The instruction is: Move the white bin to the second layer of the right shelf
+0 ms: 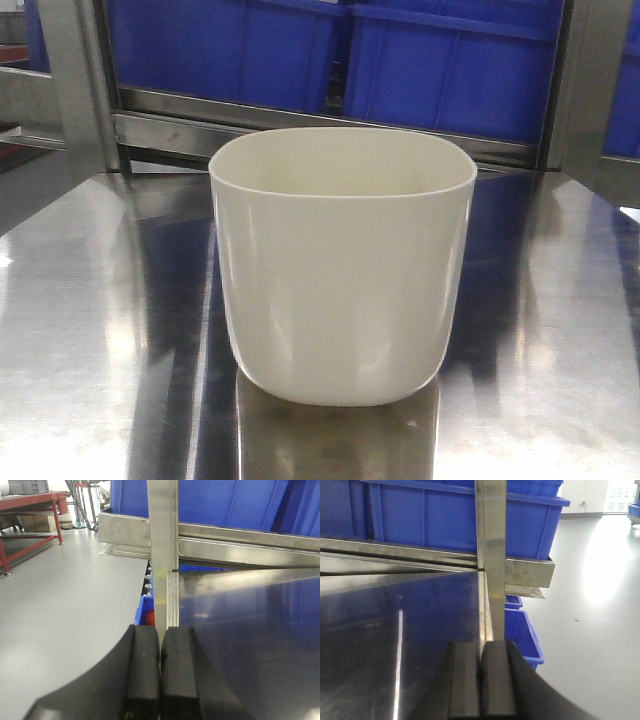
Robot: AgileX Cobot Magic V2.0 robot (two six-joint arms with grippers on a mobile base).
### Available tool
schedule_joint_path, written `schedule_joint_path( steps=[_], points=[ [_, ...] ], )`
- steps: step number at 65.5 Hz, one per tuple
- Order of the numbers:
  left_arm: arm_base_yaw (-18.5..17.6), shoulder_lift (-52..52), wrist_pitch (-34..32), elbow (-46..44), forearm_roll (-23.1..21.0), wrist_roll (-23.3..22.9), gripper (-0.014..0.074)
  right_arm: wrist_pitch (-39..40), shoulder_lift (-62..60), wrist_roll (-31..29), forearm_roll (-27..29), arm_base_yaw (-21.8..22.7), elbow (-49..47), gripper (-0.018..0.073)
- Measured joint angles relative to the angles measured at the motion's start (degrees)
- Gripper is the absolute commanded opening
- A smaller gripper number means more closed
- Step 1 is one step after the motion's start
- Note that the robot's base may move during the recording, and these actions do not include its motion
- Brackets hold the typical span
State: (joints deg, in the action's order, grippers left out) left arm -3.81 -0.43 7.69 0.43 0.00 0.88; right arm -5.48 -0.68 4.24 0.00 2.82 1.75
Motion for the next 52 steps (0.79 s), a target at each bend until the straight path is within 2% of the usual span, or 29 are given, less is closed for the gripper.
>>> schedule_joint_path(
  steps=[43,52],
  points=[
    [0.00,0.00,0.00,0.00,0.00,0.00,0.0085,0.51,0.00,0.00,0.39,0.00,0.00,0.0053],
    [0.00,0.00,0.00,0.00,0.00,0.00,0.0085,-3.87,0.00,0.00,0.39,0.00,-2.15,0.0056]
  ],
)
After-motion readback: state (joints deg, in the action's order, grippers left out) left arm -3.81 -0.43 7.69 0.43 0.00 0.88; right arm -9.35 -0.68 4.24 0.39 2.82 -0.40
